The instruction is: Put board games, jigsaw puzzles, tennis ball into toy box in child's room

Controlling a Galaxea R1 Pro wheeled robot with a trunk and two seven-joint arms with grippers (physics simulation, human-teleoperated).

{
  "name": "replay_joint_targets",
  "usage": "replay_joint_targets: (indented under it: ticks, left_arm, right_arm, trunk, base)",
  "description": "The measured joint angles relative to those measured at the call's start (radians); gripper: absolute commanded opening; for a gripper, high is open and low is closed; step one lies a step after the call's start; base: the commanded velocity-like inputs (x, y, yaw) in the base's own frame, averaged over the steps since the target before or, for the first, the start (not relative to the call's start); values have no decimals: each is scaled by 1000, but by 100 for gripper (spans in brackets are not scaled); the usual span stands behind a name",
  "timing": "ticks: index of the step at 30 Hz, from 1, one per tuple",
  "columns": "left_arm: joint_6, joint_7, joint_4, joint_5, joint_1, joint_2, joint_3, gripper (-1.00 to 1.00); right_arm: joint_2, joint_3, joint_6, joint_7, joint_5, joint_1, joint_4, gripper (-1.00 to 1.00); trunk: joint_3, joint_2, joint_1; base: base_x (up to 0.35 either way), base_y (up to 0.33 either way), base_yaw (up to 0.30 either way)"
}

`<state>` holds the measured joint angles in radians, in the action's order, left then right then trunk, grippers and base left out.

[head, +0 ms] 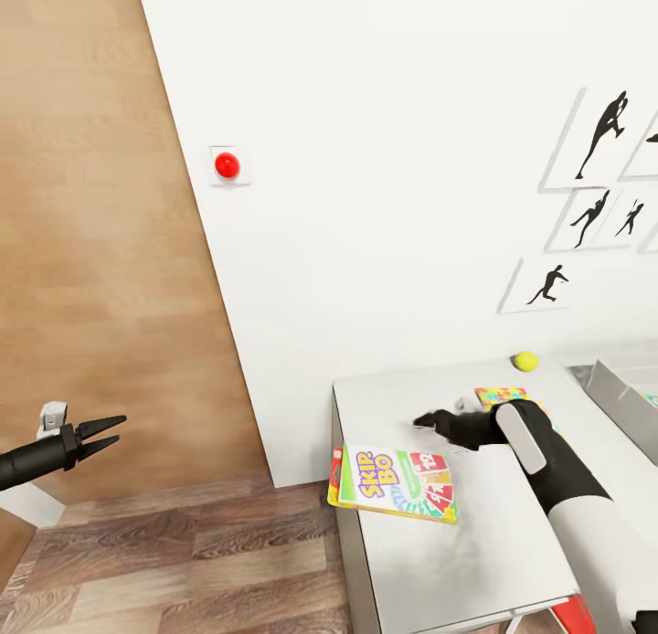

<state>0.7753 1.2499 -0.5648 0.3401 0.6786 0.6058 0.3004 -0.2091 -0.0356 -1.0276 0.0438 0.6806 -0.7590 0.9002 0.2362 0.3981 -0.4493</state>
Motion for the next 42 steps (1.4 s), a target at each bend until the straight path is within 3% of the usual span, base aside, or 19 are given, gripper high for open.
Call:
replay_joint_targets:
  ticks: [5, 7, 13, 15, 16, 22, 24, 30, 34, 35, 42]
  left_arm:
    - [0, 0, 0, 0, 0, 0, 0, 100]
    - [0, 0, 0, 1, 0, 0, 0, 100]
    - [0, 0, 0, 0, 0, 0, 0, 100]
    - [0, 0, 0, 0, 0, 0, 0, 100]
    - [0, 0, 0, 0, 0, 0, 0, 100]
    - [0, 0, 0, 1, 0, -1, 0, 100]
    - [0, 0, 0, 0, 0, -1, 0, 100]
    - [0, 0, 0, 1, 0, -1, 0, 100]
    - [0, 0, 0, 0, 0, -2, 0, 100]
    - [0, 0, 0, 0, 0, -2, 0, 100]
    - [0, 0, 0, 0, 0, -3, 1, 100]
  right_arm:
    - [-62, 20, -5, 46, 20, 77, 151, 100]
    - [-87, 55, -5, 72, 39, 125, 231, 100]
    - [-114, 182, -15, 145, 108, 248, 375, 100]
    - [-117, 228, -15, 176, 134, 297, 425, 100]
    - [-117, 229, -15, 177, 135, 298, 426, 100]
    - [-117, 344, -15, 298, 186, 455, 549, 100]
    - [-116, 360, -16, 326, 191, 480, 565, 100]
    - [-109, 443, -15, 508, 199, 600, 618, 100]
    - [-103, 480, 30, 646, 197, 670, 630, 100]
    - [-103, 480, 31, 647, 197, 670, 630, 100]
    - [-93, 507, 183, 896, 187, 788, 635, 100]
  trunk:
    - [0, 0, 0]
    - [0, 0, 0]
    - [0, 0, 0]
    - [0, 0, 0]
    - [0, 0, 0]
    - [0, 0, 0]
    - [0, 0, 0]
    - [0, 0, 0]
    - [0, 0, 0]
    - [0, 0, 0]
    - [0, 0, 0]
  base:
    - [0, 0, 0]
    - [0, 0, 0]
    - [0, 0, 0]
    - [0, 0, 0]
    - [0, 0, 0]
    - [0, 0, 0]
    - [0, 0, 0]
    - [0, 0, 0]
    - [0, 0, 0]
    - [0, 0, 0]
    - [0, 0, 0]
